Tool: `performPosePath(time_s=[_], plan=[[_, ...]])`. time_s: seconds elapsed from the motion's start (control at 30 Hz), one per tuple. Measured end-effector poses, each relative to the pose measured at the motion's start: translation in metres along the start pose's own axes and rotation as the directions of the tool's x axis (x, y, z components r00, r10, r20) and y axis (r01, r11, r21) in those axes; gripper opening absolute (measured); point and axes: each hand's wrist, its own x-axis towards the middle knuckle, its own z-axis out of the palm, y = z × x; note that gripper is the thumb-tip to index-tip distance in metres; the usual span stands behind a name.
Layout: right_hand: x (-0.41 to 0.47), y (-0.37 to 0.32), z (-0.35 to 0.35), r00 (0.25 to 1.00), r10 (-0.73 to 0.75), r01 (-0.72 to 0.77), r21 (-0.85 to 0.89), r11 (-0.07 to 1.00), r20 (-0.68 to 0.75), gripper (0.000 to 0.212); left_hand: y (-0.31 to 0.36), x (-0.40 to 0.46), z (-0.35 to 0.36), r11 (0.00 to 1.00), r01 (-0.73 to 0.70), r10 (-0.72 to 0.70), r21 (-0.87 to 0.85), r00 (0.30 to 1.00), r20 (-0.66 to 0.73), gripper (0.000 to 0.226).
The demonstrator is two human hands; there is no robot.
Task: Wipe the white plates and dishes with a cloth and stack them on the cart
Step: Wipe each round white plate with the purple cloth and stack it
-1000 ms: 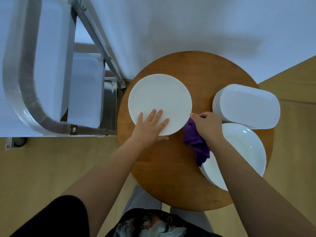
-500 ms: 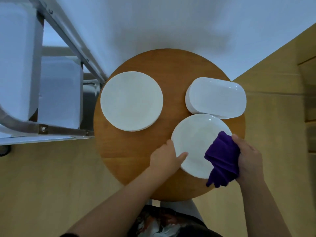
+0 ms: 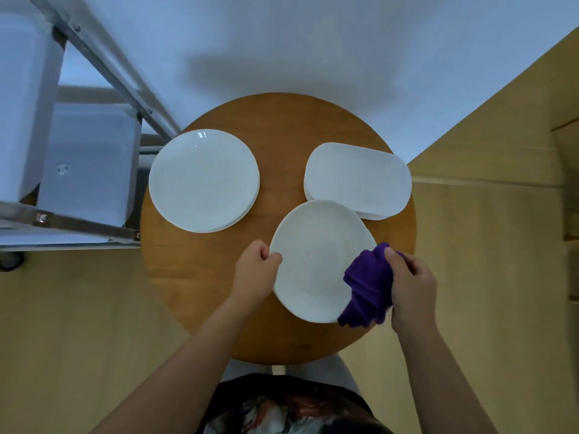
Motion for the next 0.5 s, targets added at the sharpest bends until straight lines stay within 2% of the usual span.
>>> performPosePath(time_s=[0.07, 0.17, 0.27, 0.33, 0.37, 0.43, 0.5], plan=[[-0.001, 0.008, 0.003, 0.994, -0.112, 0.114, -0.117, 0.987, 0.019, 0.018, 0.005, -0.008, 0.008, 0.980, 0.103, -0.104, -0.171, 0.995, 0.004, 0.013], [-0.010, 0.021, 0.002, 0.905, -0.412, 0.425, -0.300, 0.854, 0.108, 0.040, 0.011, -0.017, 0.020, 0.917, 0.224, -0.187, -0.329, 0.972, 0.142, 0.031], [-0.013, 0.030, 0.001, 0.810, -0.556, 0.586, -0.244, 0.772, 0.185, 0.059, 0.013, -0.022, 0.022, 0.852, 0.301, -0.242, -0.427, 0.952, 0.189, 0.033], [-0.013, 0.034, 0.004, 0.812, -0.557, 0.583, -0.193, 0.789, 0.176, 0.068, 0.014, -0.025, 0.021, 0.822, 0.324, -0.266, -0.469, 0.946, 0.187, 0.035], [-0.014, 0.035, 0.006, 0.842, -0.516, 0.539, -0.196, 0.819, 0.159, 0.068, 0.014, -0.026, 0.021, 0.807, 0.336, -0.279, -0.485, 0.942, 0.187, 0.037], [-0.011, 0.034, 0.010, 0.929, -0.326, 0.361, -0.232, 0.903, 0.175, 0.061, 0.015, -0.032, 0.021, 0.771, 0.350, -0.292, -0.532, 0.937, 0.193, 0.041], [-0.002, 0.030, 0.016, 0.957, -0.163, 0.242, -0.350, 0.905, 0.241, 0.051, 0.015, -0.038, 0.021, 0.761, 0.332, -0.268, -0.557, 0.943, 0.197, 0.041]])
